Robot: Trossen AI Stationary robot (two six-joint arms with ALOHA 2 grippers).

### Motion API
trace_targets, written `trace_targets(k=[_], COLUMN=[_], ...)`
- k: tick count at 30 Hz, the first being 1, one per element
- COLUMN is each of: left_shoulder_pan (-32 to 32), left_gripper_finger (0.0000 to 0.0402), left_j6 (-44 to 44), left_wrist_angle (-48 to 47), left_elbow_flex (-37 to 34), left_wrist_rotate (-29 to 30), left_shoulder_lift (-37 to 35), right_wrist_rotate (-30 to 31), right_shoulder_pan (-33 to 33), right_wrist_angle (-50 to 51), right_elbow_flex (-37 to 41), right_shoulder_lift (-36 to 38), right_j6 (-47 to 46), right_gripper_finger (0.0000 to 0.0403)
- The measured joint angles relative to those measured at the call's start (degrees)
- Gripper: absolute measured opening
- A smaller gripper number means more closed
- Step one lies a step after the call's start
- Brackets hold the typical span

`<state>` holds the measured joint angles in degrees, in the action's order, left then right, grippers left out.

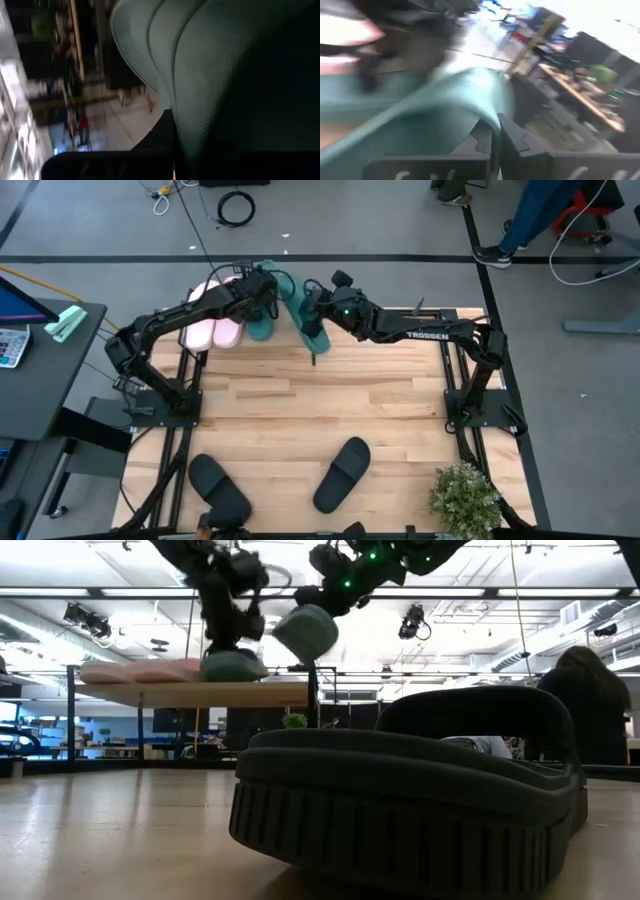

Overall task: Pick and place slides into the shelf
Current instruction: Put the green slide on the shelf

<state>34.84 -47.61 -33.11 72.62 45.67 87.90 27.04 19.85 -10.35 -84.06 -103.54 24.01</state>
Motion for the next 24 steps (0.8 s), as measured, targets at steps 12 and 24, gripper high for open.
trace_targets(k=[12, 24], left_shoulder_pan=[-6.39, -2.33], left_gripper_finger=[0.0013, 0.0012], left_j6=[1.14, 6.82], left_wrist_angle=[-2.60, -3.16], left_elbow_flex=[0.00, 0.13], left_wrist_rotate=[-3.65, -12.06], left_shoulder_lift=[-5.14, -5.12], right_wrist_rotate=[-6.53, -6.99], right_shoulder_pan=[2.56, 0.92], right_wrist_angle=[2.07, 2.60], right_elbow_flex=[0.07, 0.05], right_shoulder_lift=[1.94, 2.00], right_j6=[-4.33, -3.69], right_gripper_finger=[0.0013, 0.0013])
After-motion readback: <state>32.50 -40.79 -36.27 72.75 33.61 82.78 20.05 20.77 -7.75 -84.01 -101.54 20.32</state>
